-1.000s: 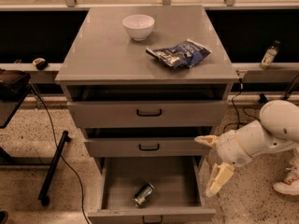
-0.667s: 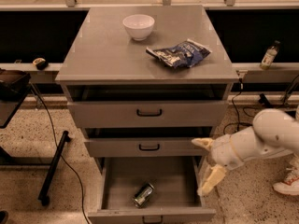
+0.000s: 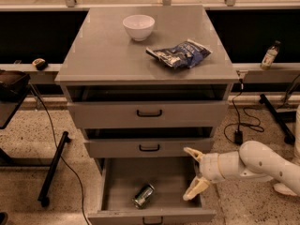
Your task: Pick green can from bottom drawer and place on counter
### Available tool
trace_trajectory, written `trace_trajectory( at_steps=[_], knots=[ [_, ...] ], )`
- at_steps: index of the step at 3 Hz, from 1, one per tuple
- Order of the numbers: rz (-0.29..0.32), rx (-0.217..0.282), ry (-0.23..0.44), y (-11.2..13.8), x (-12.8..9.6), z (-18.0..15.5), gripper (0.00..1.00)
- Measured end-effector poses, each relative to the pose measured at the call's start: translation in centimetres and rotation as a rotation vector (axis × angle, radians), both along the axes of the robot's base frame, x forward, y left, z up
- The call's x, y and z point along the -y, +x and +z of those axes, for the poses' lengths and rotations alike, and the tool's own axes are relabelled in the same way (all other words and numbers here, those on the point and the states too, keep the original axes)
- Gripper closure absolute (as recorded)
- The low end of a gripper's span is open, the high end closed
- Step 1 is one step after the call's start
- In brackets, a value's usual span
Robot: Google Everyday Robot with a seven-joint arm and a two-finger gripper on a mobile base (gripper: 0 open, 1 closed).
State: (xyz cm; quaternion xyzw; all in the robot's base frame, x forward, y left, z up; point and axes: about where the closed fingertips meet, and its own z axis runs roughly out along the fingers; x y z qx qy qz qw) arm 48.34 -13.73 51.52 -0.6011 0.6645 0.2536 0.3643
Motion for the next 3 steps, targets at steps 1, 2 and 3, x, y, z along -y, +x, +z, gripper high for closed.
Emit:
trace_trajectory(
  at_steps=[1, 2, 3],
  knots=[
    [0.051, 0.094, -0.006, 1.1, 0.2, -0.2, 0.0],
    [0.046, 0.063, 0.052, 2.6, -2.1, -2.8, 0.0],
    [0.044, 0.012, 0.09, 1.4, -5.3, -10.7, 0.0]
  ],
)
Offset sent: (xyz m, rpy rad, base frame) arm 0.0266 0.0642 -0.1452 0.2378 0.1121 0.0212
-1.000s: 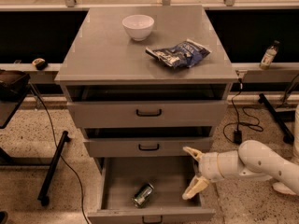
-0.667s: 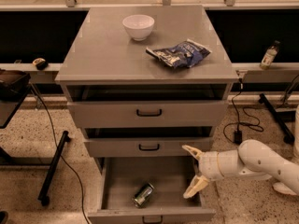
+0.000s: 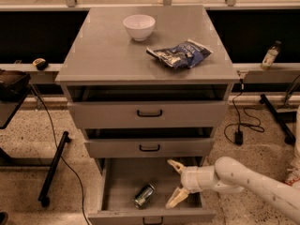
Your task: Pick green can from bottom drawer and place on counter
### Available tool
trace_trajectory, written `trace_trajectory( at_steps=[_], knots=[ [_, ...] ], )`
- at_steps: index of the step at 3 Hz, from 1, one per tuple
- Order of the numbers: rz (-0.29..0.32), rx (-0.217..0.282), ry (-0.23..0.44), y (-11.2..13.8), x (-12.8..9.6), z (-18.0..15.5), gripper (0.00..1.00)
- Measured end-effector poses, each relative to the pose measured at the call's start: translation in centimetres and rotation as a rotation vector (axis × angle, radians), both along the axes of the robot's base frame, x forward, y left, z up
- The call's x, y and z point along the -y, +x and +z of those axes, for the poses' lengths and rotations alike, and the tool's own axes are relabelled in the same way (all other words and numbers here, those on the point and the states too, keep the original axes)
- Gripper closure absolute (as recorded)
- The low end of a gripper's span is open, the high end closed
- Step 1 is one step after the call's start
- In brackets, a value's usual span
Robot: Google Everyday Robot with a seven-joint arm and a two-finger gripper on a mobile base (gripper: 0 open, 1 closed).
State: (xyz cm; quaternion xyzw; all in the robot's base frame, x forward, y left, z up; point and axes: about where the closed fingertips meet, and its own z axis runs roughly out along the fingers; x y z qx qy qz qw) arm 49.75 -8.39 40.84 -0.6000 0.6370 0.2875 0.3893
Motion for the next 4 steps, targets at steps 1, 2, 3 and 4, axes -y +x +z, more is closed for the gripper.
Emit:
trace_trajectory(
  at_steps=[1, 2, 3, 4],
  knots=[
    [-0.002, -0.012, -0.006, -0.1, -0.7, -5.2, 0.0],
    [-0.007, -0.031, 0.004, -0.2, -0.9, -6.2, 0.0],
    [-0.029, -0.071, 0.016, 0.4, -1.0, -7.6, 0.0],
    [-0.148, -0.144, 0.04, 3.0, -1.2, -13.9, 0.0]
  ],
)
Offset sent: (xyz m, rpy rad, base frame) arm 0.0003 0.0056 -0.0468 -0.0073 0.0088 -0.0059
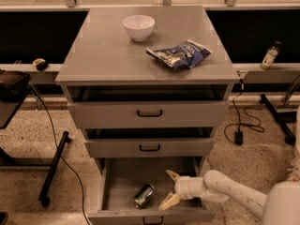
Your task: Pick green can from bottom drawer and place on counter
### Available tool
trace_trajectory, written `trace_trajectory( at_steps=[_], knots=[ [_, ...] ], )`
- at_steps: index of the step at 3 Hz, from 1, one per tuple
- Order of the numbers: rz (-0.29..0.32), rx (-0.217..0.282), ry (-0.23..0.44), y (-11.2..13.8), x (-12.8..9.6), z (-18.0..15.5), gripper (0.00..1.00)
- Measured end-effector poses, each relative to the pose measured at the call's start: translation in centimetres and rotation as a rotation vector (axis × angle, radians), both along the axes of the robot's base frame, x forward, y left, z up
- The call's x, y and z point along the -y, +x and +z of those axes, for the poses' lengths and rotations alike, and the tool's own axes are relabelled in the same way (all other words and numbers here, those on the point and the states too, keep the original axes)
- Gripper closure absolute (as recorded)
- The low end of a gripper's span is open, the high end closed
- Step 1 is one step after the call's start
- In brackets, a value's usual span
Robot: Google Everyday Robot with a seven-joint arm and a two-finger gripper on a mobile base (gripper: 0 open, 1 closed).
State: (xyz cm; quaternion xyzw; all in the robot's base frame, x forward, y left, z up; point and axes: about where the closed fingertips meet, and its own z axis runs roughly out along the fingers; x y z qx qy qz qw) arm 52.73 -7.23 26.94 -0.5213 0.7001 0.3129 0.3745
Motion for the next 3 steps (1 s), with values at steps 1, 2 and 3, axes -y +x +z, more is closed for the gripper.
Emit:
trace_trajectory(
  at_steps=[1, 2, 3],
  knots=[
    [-0.042, -0.043, -0.003, 1.3, -1.0, -4.2, 0.0],
    [-0.067, -0.047, -0.029, 2.5, -2.1, -6.4, 0.0],
    [-0.041, -0.045, -0.084, 3.5, -3.9, -8.6, 0.0]
  ],
)
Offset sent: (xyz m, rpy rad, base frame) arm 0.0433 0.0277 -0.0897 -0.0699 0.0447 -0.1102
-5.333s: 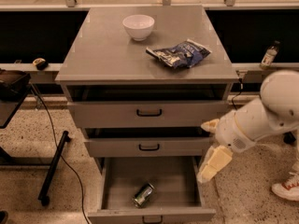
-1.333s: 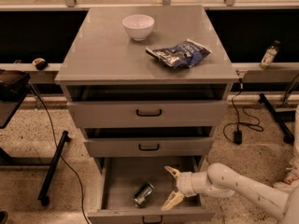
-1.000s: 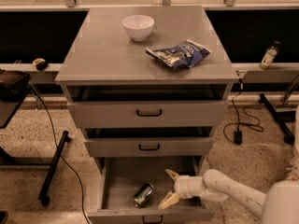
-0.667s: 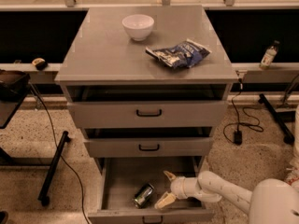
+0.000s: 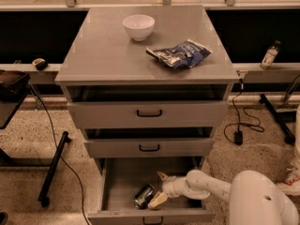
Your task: Pick green can from bottom drawer and place on counter
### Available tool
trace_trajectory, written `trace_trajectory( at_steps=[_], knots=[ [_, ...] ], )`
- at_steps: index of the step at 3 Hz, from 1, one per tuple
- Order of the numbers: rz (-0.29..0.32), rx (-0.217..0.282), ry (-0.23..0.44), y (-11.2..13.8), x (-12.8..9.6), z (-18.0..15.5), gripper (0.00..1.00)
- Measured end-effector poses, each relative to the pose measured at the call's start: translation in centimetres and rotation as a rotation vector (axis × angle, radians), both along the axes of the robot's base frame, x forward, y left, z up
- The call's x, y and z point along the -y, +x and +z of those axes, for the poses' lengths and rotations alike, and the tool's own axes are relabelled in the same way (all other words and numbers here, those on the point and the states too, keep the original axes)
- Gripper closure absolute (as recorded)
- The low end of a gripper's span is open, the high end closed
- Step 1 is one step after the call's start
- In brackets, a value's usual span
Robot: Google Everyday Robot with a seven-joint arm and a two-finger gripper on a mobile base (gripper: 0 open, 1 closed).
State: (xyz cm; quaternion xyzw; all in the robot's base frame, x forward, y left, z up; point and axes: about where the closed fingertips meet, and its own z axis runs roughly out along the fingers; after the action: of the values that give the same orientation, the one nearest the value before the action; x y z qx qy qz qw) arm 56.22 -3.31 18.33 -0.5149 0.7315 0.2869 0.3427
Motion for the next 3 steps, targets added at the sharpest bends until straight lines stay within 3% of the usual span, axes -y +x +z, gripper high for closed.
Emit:
trace_trajectory(
  at_steps=[2, 3],
  knots=[
    [0.096, 0.108, -0.036, 1.3, -3.7, -1.4, 0.0],
    [0.157, 0.132, -0.046, 1.6, -5.3, -2.0, 0.0]
  ],
)
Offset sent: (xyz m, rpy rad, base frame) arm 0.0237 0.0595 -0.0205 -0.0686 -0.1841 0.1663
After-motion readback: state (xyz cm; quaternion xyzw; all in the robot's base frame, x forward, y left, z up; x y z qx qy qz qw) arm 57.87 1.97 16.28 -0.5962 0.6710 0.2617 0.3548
